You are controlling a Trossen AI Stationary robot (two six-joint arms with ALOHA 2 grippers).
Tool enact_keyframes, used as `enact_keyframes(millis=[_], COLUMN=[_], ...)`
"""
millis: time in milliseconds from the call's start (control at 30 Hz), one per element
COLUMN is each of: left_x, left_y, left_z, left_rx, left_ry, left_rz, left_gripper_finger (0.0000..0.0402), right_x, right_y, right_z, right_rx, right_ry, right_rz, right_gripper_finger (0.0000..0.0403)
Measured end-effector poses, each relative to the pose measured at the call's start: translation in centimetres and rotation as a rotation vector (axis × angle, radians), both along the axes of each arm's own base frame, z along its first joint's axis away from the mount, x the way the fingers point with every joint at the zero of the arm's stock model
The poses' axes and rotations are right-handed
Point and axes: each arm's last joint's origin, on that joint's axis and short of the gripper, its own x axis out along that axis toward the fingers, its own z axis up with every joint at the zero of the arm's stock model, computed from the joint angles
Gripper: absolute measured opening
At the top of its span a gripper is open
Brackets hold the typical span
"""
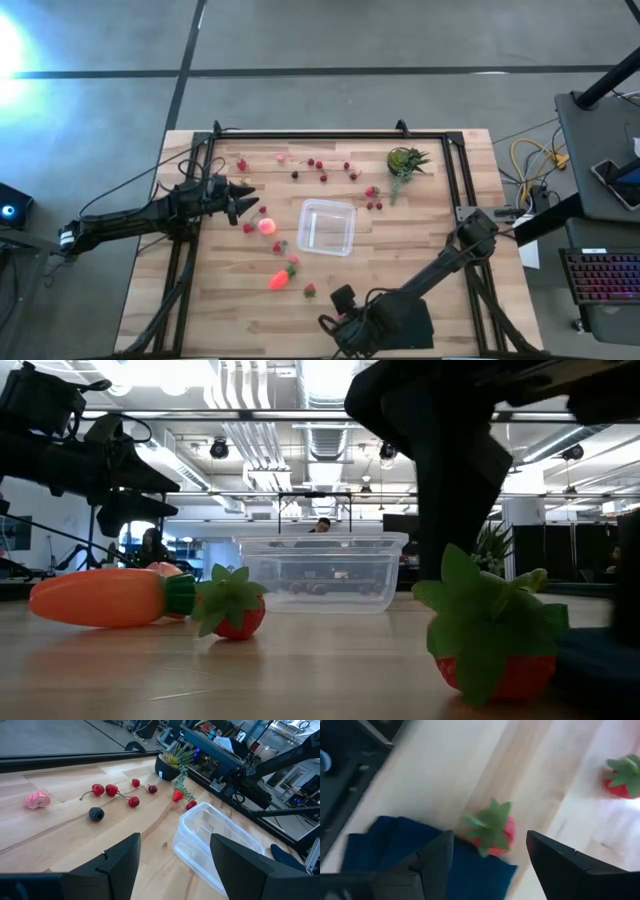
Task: Pick and placing Produce into tupperware
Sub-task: Put the red strawberry into the transparent bin
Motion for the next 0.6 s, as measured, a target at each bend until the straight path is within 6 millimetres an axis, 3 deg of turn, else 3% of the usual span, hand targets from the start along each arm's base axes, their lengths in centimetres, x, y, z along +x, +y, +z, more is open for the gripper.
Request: enact_keyframes(millis=[600], left_x=[0.0], left_y=[0.0], left_z=[0.0], left_rx=[0.0], left_ry=[0.0], left_rz=[0.001], left_gripper_finger=[0.0226], right_x=[0.3], right_y=[-0.4], right_z=[-1.6], right_rx=[0.0], right_ry=[-0.007], right_rz=[-0.011], right_gripper_finger=[0.0244])
